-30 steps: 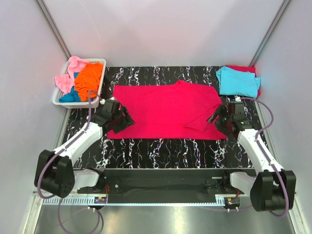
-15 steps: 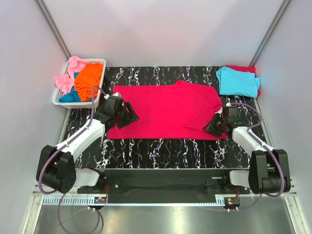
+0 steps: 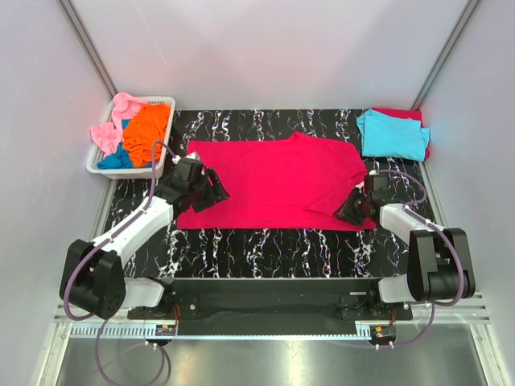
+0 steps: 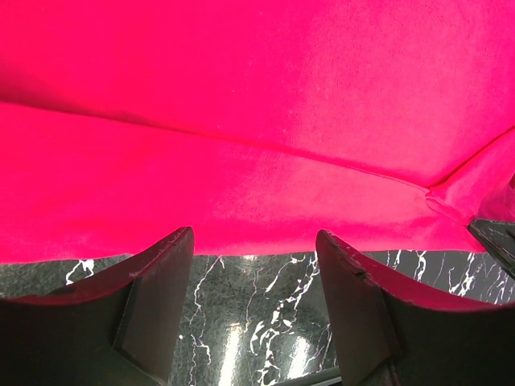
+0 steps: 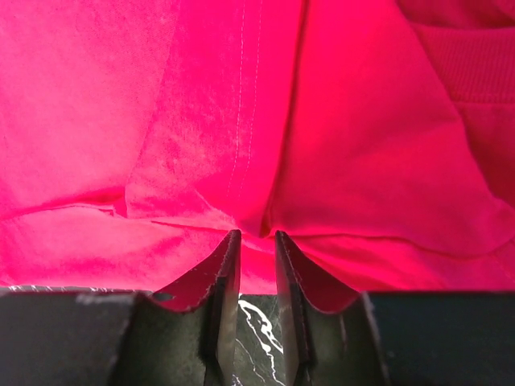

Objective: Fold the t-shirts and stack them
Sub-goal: Fold the tshirt

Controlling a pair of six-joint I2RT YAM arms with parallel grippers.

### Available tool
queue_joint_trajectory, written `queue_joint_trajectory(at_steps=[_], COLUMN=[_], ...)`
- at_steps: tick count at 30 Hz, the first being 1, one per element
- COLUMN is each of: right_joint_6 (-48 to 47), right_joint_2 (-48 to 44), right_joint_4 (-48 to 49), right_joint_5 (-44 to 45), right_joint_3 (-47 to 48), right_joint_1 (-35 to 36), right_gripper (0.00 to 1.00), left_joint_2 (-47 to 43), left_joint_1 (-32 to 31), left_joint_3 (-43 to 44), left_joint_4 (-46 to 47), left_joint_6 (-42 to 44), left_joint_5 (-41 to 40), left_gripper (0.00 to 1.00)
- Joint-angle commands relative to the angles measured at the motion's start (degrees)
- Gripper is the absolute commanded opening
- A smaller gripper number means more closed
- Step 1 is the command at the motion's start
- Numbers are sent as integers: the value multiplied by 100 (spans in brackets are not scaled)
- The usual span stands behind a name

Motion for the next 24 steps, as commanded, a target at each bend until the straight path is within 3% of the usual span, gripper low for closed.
queue_joint_trajectory(at_steps=[1,4,10,24], right_joint_6=[-152,-205,-258,-319], right_joint_2=[122,219,456,253], right_joint_4=[254,324,386,553], right_joint_5=[22,58,58,-724], right_joint_3=[253,314,481,1060], right_joint_1=[33,25,33,34], right_gripper=[30,26,0,0], left_joint_2=[-111,-102,-94,-50], left_joint_1=[3,3,3,3], left_joint_3=[25,25,42,104], left_joint_4=[95,77,16,-37], left_joint_6=[103,130,156,165], left_joint_5=[-112,-138,-182,-217], left_gripper=[67,67,67,67])
